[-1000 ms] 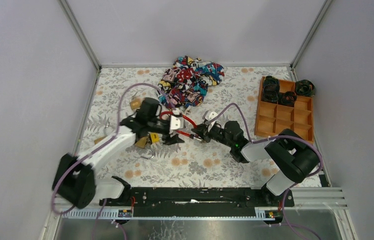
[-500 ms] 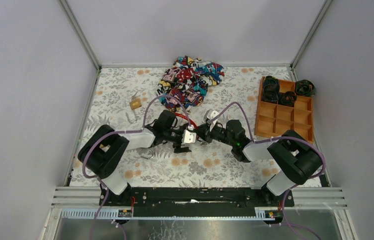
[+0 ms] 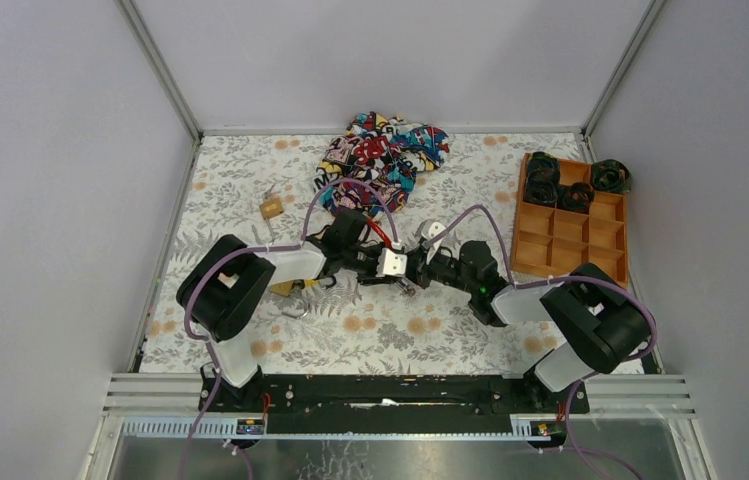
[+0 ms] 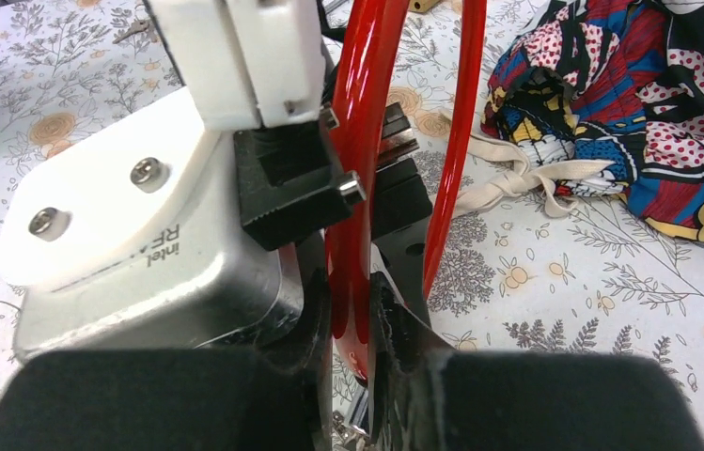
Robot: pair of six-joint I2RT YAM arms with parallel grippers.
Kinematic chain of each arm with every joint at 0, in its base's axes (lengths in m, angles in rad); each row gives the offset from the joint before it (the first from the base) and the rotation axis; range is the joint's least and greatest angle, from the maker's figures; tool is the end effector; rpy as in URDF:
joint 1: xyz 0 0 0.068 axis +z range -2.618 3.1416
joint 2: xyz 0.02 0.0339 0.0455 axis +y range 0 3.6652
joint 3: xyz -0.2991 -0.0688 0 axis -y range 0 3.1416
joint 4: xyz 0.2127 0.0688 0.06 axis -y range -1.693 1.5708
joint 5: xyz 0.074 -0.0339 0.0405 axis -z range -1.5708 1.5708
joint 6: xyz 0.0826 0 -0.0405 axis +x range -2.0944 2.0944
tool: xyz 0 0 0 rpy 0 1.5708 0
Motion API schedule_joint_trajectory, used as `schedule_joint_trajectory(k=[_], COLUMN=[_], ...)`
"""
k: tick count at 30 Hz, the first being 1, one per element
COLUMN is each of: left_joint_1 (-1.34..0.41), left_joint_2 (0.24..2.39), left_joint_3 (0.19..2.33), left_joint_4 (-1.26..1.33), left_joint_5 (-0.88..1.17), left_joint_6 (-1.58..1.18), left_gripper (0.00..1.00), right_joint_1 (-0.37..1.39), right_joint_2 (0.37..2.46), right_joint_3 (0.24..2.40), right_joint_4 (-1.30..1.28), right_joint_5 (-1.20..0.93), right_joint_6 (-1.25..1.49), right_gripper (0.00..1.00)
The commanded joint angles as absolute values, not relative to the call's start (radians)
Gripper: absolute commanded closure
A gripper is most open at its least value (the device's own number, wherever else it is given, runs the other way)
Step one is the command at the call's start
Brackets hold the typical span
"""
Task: Lock with the key
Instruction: Lock the lock.
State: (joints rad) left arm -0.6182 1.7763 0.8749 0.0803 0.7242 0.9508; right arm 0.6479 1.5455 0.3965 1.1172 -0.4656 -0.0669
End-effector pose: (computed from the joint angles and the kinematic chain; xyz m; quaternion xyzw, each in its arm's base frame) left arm 0.2557 -0.2490 0.1773 0.7066 0.5243 -0.2684 0.3922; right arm 0.2184 0.2118 0.2383 -0.3949 0.5986 0.3527 0.6012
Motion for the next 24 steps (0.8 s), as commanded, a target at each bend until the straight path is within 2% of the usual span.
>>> schedule_joint_trajectory(k=[1,5,12,14,19,21,24], left_joint_1=[-0.698,-0.729,-0.693,-0.663,-0.631,-0.644,-0.673], left_joint_2=[1.795,1.805,1.793,1.749,1.635,1.644,1.712], left_joint_3=[0.871,0.868,0.922,0.899,0.741,0.658,0.611], left_joint_4=[-0.055,-0.097,-0.053,0.006,0.394,0.648,0.839], left_joint_5=[0.672,0.636,0.724,0.772,0.782,0.713,0.551], left_joint_6=[1.143,1.211,1.020,0.896,0.419,0.148,-0.065], left_gripper=[0.63,0.66,0.45,0.43,0.40,0.38,0.37], right_joint_1=[0.653,0.652,0.652,0.653,0.649,0.650,0.650], right_joint_2=[1.526,1.522,1.478,1.474,1.478,1.486,1.498], right_joint_3=[0.388,0.386,0.358,0.359,0.399,0.400,0.386], right_joint_4=[1.126,1.113,1.043,1.035,1.038,1.065,1.105], right_joint_5=[-0.450,-0.444,-0.303,-0.278,-0.289,-0.271,-0.245], right_joint_6=[-0.069,-0.073,-0.139,-0.142,-0.036,0.007,0.034], right_gripper=[1.00,1.00,1.00,1.00,1.00,1.00,1.00])
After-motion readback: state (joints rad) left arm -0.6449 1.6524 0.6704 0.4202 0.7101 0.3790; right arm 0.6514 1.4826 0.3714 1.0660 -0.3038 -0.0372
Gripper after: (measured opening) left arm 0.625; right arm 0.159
